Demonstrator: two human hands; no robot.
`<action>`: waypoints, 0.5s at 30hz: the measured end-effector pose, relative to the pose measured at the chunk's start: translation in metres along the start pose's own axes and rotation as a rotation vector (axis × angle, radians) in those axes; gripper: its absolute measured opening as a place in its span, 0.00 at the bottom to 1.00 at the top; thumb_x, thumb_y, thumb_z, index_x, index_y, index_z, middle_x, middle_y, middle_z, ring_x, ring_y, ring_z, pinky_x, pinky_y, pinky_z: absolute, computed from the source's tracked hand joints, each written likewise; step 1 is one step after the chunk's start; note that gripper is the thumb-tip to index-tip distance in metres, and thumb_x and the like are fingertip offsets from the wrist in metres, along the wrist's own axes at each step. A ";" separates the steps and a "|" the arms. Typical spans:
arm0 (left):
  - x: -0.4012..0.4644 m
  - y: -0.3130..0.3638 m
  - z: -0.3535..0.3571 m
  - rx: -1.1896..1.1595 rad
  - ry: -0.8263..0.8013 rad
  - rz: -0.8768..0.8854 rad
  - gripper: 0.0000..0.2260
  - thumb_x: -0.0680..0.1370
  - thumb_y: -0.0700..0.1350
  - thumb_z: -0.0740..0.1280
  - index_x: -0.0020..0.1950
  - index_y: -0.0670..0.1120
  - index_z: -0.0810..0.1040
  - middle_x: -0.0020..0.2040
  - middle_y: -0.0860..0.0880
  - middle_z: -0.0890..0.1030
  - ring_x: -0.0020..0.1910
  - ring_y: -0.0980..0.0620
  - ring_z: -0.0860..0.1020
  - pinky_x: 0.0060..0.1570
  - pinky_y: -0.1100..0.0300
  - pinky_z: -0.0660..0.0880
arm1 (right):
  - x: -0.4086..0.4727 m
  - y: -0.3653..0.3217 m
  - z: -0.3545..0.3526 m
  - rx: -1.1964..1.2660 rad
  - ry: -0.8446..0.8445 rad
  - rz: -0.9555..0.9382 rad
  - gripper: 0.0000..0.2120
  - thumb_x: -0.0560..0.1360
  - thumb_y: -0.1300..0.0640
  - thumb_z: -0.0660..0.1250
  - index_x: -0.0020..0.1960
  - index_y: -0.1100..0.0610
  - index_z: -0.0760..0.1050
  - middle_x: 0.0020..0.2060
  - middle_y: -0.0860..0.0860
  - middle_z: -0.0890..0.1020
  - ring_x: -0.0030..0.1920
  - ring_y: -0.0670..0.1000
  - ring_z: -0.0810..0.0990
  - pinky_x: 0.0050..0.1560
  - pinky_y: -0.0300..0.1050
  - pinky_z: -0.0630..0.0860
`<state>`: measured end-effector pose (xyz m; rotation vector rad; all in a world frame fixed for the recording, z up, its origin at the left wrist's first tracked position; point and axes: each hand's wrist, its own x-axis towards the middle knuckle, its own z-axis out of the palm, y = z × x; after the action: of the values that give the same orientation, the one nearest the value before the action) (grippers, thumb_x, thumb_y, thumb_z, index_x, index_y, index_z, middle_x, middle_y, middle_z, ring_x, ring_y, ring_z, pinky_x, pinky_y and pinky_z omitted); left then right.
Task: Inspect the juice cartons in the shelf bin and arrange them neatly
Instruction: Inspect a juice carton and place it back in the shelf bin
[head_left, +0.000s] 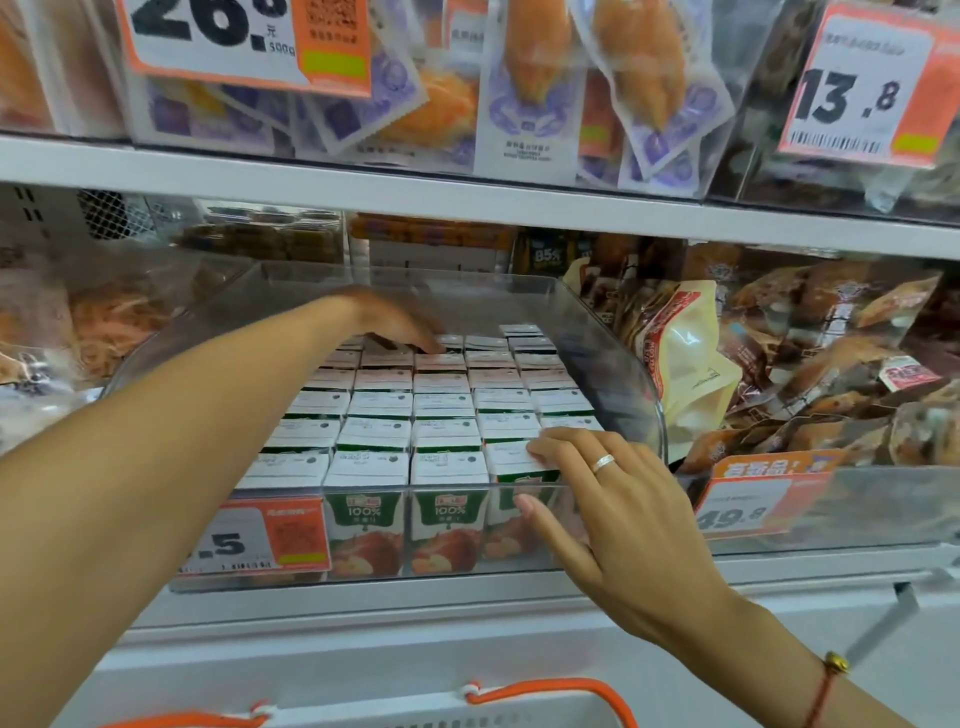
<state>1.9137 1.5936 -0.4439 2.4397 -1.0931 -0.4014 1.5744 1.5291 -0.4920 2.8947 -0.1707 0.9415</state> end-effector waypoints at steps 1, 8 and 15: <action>-0.001 0.002 0.000 0.035 -0.004 0.019 0.22 0.74 0.57 0.71 0.67 0.58 0.75 0.66 0.51 0.78 0.63 0.49 0.77 0.64 0.47 0.74 | 0.001 0.000 0.000 0.002 0.001 -0.004 0.21 0.80 0.41 0.53 0.59 0.53 0.76 0.56 0.47 0.80 0.54 0.49 0.78 0.51 0.42 0.72; -0.046 0.029 0.000 0.085 0.349 0.175 0.21 0.82 0.51 0.62 0.74 0.49 0.67 0.72 0.45 0.71 0.69 0.42 0.71 0.65 0.50 0.70 | 0.001 0.003 0.004 -0.017 0.007 -0.012 0.22 0.80 0.41 0.53 0.59 0.54 0.76 0.53 0.48 0.80 0.50 0.52 0.77 0.48 0.45 0.71; -0.162 0.049 -0.015 -0.569 0.658 0.131 0.14 0.82 0.47 0.62 0.66 0.42 0.74 0.61 0.44 0.80 0.58 0.49 0.77 0.59 0.53 0.74 | 0.005 -0.003 -0.014 0.051 -0.169 0.045 0.22 0.81 0.39 0.53 0.63 0.53 0.74 0.57 0.48 0.79 0.57 0.51 0.76 0.55 0.45 0.71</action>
<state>1.7849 1.6917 -0.3928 1.7773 -0.7123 0.1274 1.5712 1.5335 -0.4782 3.0286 -0.2281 0.7162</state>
